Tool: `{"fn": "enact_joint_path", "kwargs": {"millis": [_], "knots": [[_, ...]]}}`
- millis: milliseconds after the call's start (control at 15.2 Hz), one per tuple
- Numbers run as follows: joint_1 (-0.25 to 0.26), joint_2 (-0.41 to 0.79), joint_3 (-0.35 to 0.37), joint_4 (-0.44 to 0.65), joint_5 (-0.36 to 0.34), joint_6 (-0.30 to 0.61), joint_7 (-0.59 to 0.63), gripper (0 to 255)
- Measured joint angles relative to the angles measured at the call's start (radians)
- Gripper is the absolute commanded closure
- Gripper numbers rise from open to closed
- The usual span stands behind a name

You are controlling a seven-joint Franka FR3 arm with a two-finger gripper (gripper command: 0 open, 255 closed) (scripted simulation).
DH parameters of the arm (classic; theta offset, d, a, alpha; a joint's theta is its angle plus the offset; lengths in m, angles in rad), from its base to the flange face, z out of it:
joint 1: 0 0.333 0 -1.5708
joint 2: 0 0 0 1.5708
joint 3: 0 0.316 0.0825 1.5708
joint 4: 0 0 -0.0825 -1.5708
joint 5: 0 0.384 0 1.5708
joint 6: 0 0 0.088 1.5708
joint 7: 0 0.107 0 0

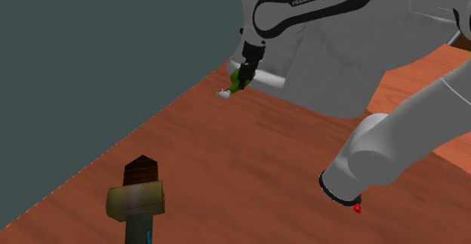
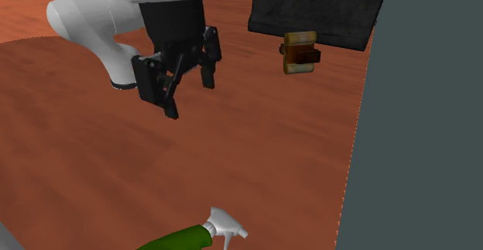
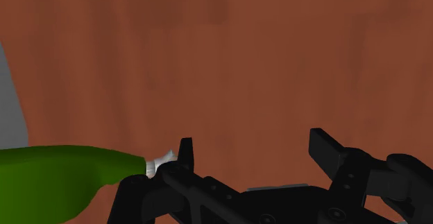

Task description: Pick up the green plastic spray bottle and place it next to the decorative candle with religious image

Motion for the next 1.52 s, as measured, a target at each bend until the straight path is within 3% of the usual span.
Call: {"fn": "enact_joint_path", "kwargs": {"millis": [330,924,1518], "knots": [[-0.010,0.173,-0.025,0.081,0.001,0.112,-0.064,0],[-0.037,0.512,-0.046,0.338,0.033,0.230,-0.178,0],[-0.043,0.614,-0.041,0.351,0.048,0.323,-0.195,0]]}}
